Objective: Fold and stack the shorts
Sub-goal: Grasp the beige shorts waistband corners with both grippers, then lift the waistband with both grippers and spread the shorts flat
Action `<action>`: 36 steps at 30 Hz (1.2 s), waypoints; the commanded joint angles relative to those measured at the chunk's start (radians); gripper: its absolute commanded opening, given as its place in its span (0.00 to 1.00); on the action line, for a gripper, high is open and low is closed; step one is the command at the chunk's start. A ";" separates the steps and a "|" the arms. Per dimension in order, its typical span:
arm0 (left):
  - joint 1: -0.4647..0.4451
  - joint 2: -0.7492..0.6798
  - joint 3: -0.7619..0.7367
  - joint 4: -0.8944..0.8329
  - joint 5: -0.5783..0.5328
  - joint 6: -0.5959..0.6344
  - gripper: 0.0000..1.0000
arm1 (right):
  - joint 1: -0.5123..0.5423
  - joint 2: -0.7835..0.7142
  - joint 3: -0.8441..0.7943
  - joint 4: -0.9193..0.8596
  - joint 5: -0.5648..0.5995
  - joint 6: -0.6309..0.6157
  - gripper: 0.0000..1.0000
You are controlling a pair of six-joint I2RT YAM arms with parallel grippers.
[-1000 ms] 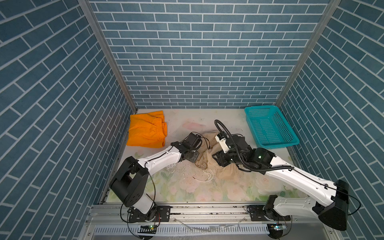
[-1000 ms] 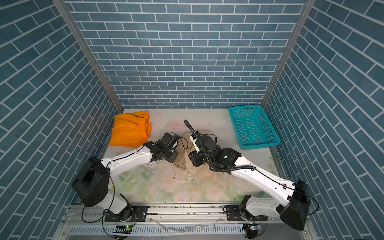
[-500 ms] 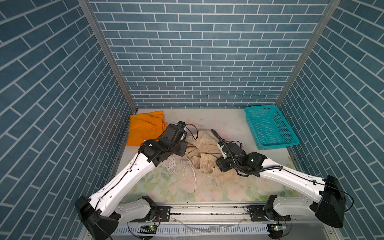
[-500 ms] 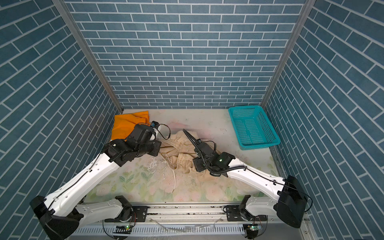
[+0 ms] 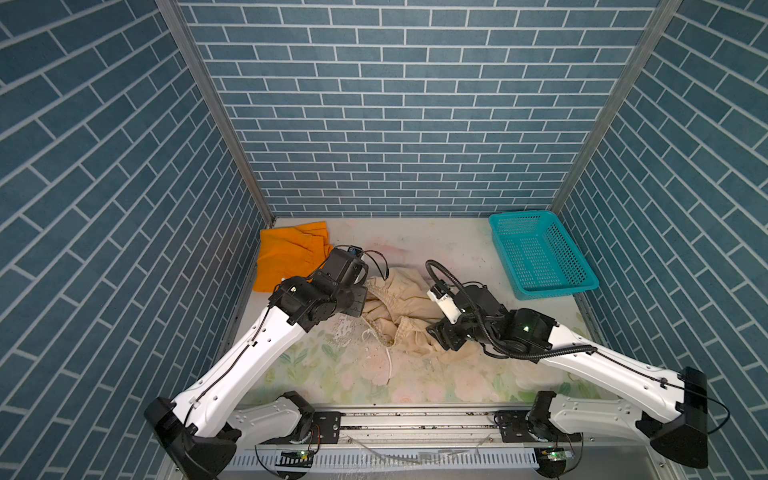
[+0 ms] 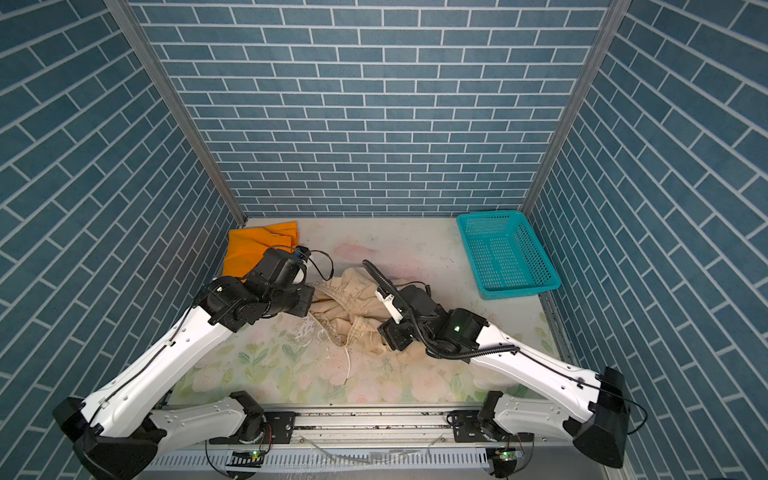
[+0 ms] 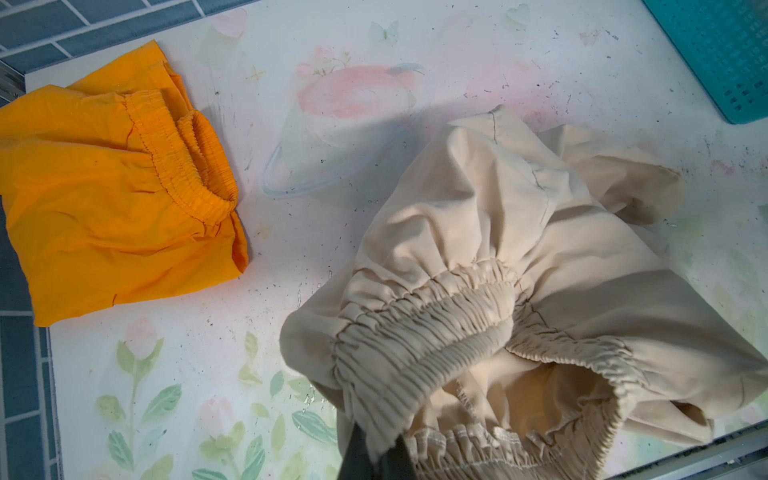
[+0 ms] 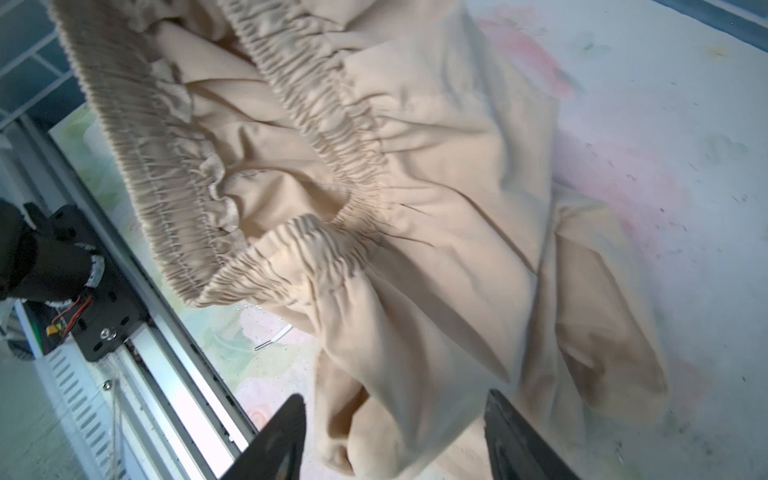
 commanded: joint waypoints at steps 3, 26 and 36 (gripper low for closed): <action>0.014 -0.018 0.012 -0.028 -0.010 0.002 0.01 | 0.015 0.161 0.094 0.039 -0.097 -0.169 0.70; 0.205 0.012 0.342 -0.265 0.008 0.118 0.02 | -0.087 -0.101 0.160 0.092 -0.056 -0.080 0.00; 0.185 0.212 1.081 -0.665 -0.096 0.193 0.10 | -0.087 -0.110 0.416 -0.033 -0.267 -0.036 0.00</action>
